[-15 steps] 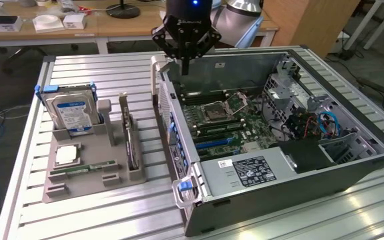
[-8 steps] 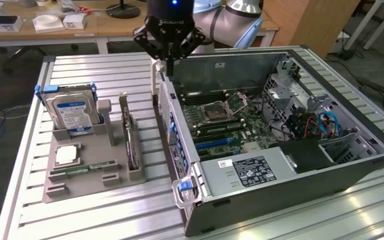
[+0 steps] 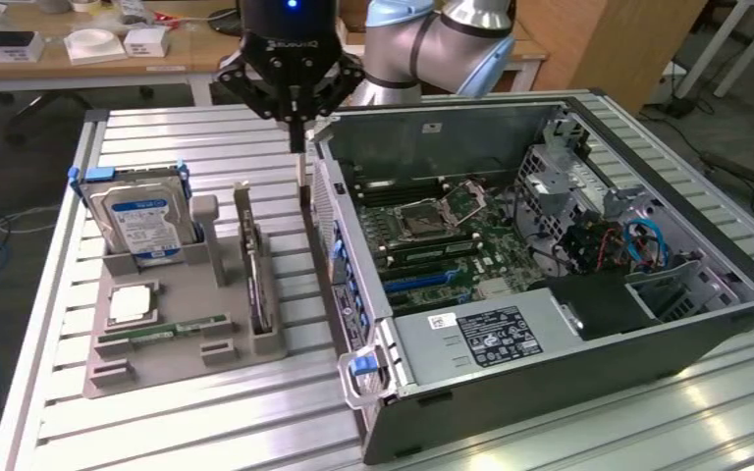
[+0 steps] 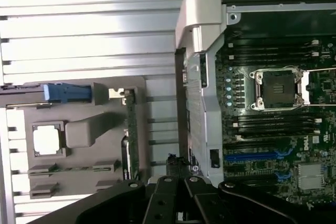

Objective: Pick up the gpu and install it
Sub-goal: 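Reach for the gpu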

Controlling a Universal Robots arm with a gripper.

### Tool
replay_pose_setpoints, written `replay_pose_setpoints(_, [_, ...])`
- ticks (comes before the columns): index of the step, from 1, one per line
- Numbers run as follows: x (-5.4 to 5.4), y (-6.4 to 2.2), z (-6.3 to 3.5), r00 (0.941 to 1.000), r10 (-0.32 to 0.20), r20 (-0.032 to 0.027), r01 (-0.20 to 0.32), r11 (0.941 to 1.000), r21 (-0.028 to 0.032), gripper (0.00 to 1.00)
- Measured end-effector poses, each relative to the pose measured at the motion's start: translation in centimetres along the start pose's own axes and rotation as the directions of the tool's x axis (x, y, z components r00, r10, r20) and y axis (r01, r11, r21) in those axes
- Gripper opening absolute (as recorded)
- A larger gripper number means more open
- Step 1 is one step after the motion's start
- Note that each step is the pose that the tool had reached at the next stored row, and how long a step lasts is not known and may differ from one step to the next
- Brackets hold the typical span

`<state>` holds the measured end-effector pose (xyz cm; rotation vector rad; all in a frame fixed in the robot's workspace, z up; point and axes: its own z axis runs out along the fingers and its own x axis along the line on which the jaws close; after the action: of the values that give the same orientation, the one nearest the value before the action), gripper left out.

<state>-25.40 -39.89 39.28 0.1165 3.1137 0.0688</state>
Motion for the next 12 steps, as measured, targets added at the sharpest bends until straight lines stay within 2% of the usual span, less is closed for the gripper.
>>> replay_pose_setpoints(12, [5.4, -0.40, -0.12, 1.0000, 0.000, 0.0001, 0.000, 1.0000, 0.0000, 0.10])
